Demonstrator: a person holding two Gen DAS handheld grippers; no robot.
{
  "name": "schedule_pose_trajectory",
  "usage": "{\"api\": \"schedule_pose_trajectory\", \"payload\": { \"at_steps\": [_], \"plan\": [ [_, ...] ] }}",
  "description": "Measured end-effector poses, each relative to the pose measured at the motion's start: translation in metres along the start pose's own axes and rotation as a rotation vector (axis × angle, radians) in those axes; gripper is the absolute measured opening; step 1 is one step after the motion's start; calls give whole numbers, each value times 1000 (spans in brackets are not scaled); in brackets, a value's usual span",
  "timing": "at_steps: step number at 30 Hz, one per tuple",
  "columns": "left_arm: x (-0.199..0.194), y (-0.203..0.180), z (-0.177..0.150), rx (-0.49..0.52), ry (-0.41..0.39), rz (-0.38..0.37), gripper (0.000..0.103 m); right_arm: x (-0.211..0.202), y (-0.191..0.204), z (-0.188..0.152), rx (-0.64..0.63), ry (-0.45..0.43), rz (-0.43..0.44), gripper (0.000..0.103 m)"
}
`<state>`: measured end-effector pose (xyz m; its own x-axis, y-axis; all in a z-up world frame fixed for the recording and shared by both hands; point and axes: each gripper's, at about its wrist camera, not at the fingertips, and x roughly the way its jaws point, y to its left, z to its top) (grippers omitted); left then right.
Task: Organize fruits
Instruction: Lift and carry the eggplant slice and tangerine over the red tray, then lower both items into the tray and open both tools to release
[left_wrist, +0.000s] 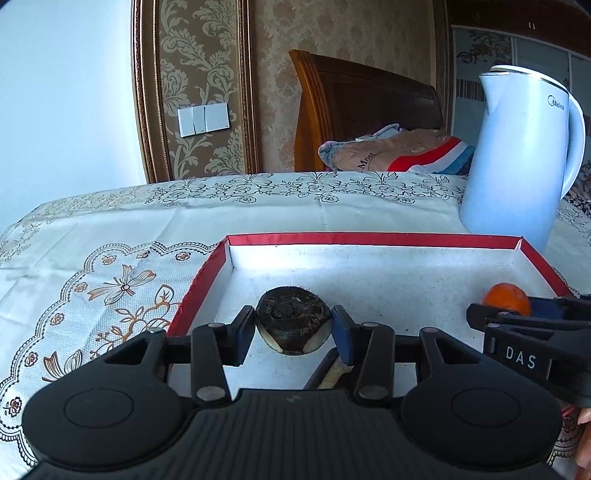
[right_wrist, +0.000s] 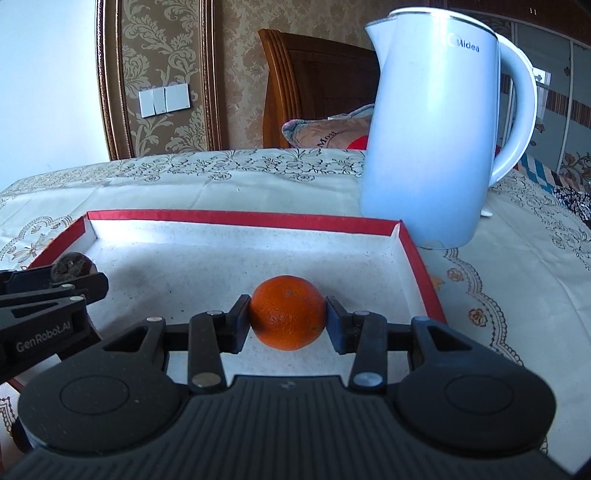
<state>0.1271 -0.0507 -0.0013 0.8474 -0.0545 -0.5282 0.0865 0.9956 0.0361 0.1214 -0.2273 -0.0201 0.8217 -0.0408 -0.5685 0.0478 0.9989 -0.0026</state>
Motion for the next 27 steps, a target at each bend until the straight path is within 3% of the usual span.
{"api": "schedule_pose_trajectory", "payload": {
  "at_steps": [7,12,16,18,20,27],
  "plan": [
    [6,2,-1,-3,1,36,44,2,2,-2,-10,6,-9,40],
    [7,4,-2,-17,10,11,45,3,2,-2,-3,5,-4,40],
    [4,-2,-4,20,-12,44,51,3,0,-2,8,5,1,41],
    [4,-4,-5,27,-16,38,52,2,0,-2,8,0,5,43],
    [3,-6,-6,44,-23,44,58,-2,0,-2,13,-21,0,57],
    [3,-11,-11,74,-11,25,60,-7,1,-3,9,-35,6,58]
  ]
}}
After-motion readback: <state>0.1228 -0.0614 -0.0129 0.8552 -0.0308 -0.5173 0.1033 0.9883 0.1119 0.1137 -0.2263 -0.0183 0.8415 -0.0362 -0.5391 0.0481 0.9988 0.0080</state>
